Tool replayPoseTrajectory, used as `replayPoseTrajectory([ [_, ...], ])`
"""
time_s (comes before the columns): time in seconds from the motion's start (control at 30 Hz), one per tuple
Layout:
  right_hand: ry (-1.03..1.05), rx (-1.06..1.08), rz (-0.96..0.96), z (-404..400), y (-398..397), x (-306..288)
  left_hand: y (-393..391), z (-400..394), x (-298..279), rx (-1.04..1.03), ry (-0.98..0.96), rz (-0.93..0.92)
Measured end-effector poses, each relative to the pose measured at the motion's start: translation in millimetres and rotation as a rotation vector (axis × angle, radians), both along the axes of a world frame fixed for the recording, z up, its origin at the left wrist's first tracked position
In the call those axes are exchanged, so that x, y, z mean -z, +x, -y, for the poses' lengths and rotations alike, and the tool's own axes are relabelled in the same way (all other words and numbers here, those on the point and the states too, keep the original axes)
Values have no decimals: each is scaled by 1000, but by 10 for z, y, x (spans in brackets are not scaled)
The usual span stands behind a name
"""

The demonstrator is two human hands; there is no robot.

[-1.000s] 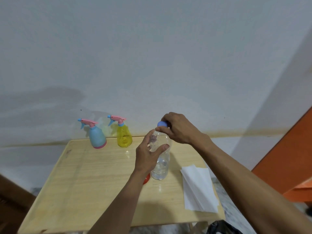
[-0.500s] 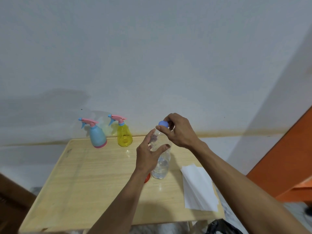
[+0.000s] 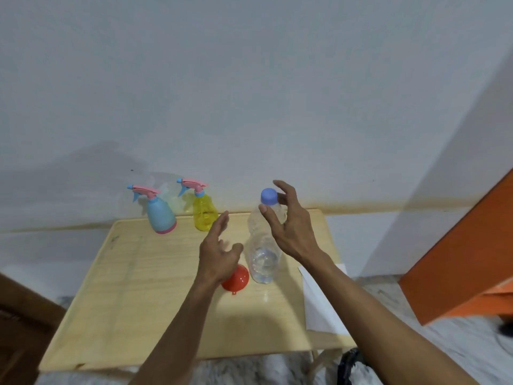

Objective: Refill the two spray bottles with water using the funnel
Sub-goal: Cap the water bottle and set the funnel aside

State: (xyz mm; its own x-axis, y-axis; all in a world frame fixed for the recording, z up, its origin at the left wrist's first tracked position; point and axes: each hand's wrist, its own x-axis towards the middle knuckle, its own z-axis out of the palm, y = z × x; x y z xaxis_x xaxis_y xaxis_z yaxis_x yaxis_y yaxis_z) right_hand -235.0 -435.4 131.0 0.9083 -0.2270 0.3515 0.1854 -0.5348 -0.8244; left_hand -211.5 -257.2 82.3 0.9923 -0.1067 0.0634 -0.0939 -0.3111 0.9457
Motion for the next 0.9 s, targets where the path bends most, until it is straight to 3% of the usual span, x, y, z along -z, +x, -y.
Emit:
replayPoseTrajectory([
  [0.13, -73, -54, 82, -26, -27, 126, -38, -217, 369, -174, 118, -48],
  [0.4, -61, -51, 94, -12, 25, 266, -45, -122, 1122, -89, 369, -135],
  [0.63, -114, -26, 154, -39, 65, 352, 27, -6, 1415, -154, 353, -106],
  [0.9, -113, 29, 189, -66, 71, 375, -30, -55, 1304, -202, 364, -54],
])
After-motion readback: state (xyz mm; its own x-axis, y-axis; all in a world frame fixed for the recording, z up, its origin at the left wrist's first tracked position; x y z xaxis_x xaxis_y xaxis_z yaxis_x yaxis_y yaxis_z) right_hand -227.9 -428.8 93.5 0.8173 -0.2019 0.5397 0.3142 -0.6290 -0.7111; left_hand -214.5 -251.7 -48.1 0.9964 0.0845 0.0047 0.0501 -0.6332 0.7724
